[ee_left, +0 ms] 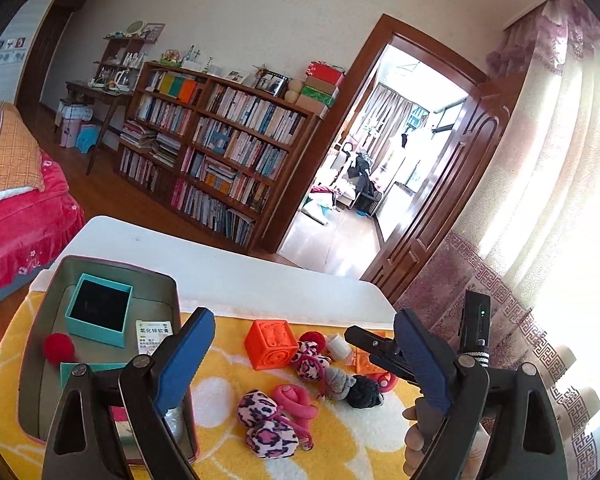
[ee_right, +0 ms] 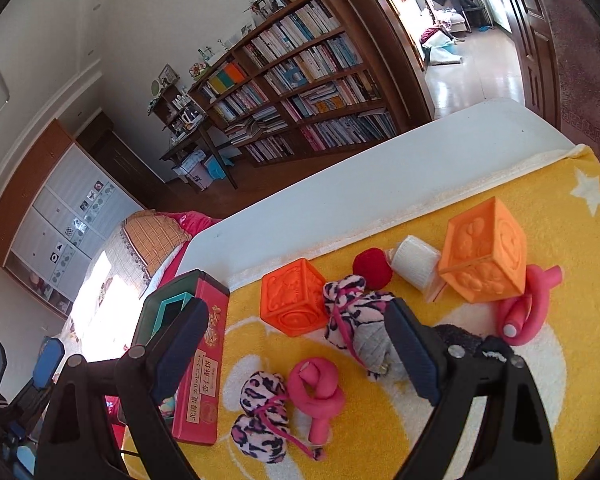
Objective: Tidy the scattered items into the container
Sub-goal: 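Open both tools and withdraw them from the tin toward the remaining toys, then grasp the leopard plush with the left tool while the right tool grasps the black fuzzy sock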
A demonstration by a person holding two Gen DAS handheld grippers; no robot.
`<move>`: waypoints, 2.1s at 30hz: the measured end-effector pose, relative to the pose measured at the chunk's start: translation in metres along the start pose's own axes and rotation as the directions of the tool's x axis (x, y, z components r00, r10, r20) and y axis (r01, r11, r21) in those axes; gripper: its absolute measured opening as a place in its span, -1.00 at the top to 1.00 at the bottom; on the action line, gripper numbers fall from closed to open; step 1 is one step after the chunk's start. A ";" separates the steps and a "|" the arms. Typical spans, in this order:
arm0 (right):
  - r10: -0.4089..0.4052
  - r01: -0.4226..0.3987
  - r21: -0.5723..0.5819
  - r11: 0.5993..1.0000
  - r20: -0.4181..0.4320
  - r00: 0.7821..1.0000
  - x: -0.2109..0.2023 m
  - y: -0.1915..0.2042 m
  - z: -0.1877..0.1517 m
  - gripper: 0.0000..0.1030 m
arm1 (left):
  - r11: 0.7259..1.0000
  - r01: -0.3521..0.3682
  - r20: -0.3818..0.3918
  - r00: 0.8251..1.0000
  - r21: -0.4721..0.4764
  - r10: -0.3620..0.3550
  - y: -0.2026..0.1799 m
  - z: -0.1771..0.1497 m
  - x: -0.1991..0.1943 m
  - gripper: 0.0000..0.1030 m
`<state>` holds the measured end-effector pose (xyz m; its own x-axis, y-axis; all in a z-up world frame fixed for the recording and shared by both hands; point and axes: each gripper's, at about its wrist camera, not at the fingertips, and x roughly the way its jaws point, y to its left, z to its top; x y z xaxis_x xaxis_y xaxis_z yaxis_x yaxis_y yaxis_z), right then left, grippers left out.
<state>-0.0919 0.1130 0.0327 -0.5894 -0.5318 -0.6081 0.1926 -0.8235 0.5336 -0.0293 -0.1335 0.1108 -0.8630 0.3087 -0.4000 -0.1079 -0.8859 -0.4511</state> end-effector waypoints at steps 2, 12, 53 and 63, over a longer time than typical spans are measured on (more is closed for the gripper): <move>-0.017 0.017 -0.006 1.000 0.013 1.000 -0.010 -0.008 -0.001 -0.79 | 1.000 0.007 -0.019 1.000 0.015 -0.007 -0.011 -0.006 0.005 -0.80; -0.076 0.076 0.000 0.997 0.056 0.996 -0.038 -0.045 -0.011 -0.79 | 0.999 -0.047 -0.138 0.989 0.018 0.049 -0.023 -0.052 0.036 -0.80; -0.177 0.175 -0.128 0.976 0.001 0.984 -0.029 -0.071 -0.020 -0.44 | 0.989 -0.114 -0.357 0.923 0.099 0.142 0.007 -0.119 0.130 -0.80; -0.181 0.171 -0.163 0.972 -0.054 0.982 -0.020 -0.070 -0.023 -0.44 | 0.992 -0.114 -0.394 0.911 0.045 0.122 0.019 -0.125 0.140 -0.75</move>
<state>-0.0751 0.1766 -0.0060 -0.5713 -0.3834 -0.7257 0.2142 -0.9232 0.3191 -0.0902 -0.0637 -0.0532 -0.6047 0.3093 -0.7339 -0.0308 -0.9299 -0.3666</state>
